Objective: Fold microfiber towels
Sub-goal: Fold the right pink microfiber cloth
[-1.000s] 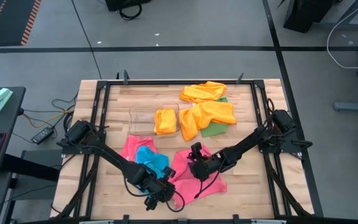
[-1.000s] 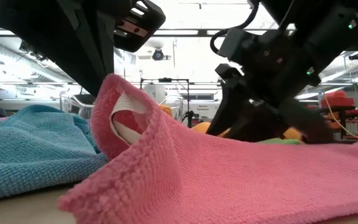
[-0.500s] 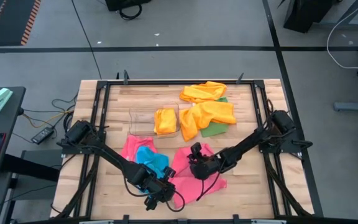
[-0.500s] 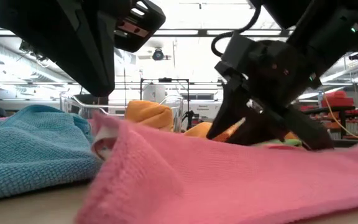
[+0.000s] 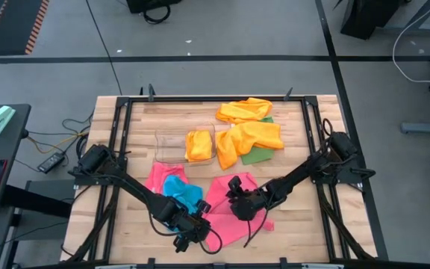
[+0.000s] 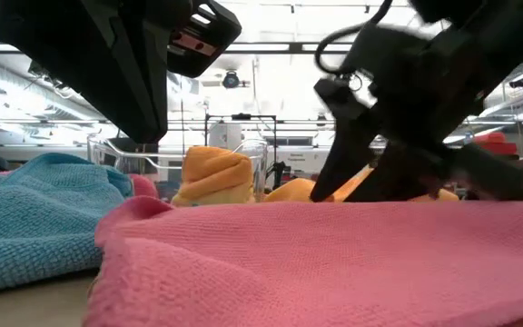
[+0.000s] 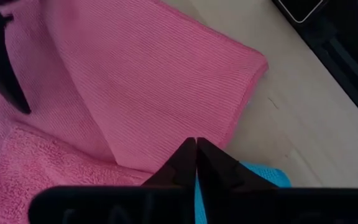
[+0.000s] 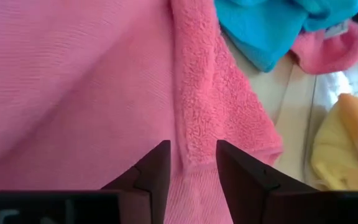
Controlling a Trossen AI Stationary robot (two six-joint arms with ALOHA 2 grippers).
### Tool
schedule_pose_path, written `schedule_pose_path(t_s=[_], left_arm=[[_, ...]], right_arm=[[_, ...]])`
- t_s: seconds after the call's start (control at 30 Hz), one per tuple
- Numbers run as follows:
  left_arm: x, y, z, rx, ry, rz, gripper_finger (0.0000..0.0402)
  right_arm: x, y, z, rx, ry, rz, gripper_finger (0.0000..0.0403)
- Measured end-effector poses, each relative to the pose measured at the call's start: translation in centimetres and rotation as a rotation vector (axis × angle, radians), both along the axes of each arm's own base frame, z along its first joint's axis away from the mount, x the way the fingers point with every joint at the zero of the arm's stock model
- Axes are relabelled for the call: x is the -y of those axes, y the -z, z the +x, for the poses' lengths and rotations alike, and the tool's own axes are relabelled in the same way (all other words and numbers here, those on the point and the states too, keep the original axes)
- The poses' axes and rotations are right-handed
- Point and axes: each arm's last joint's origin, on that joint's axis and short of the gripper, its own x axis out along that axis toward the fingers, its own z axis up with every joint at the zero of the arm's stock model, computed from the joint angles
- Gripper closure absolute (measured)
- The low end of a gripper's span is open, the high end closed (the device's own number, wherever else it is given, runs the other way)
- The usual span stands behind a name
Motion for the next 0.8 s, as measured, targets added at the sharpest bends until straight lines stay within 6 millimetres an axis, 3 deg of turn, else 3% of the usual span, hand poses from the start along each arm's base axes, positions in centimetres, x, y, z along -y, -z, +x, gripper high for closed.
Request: schedule_pose_path(t_s=[0.3,0.8], left_arm=[[0.0,0.0,0.0,-0.001,-0.001,0.001,0.0381],[0.0,0.0,0.0,-0.001,0.0,0.001,0.0388]], right_arm=[[1.5,0.5,0.8,-0.016,0.041,0.037,0.0249],[2.6,0.4,1.2,0.016,0.12,0.009,0.0316]])
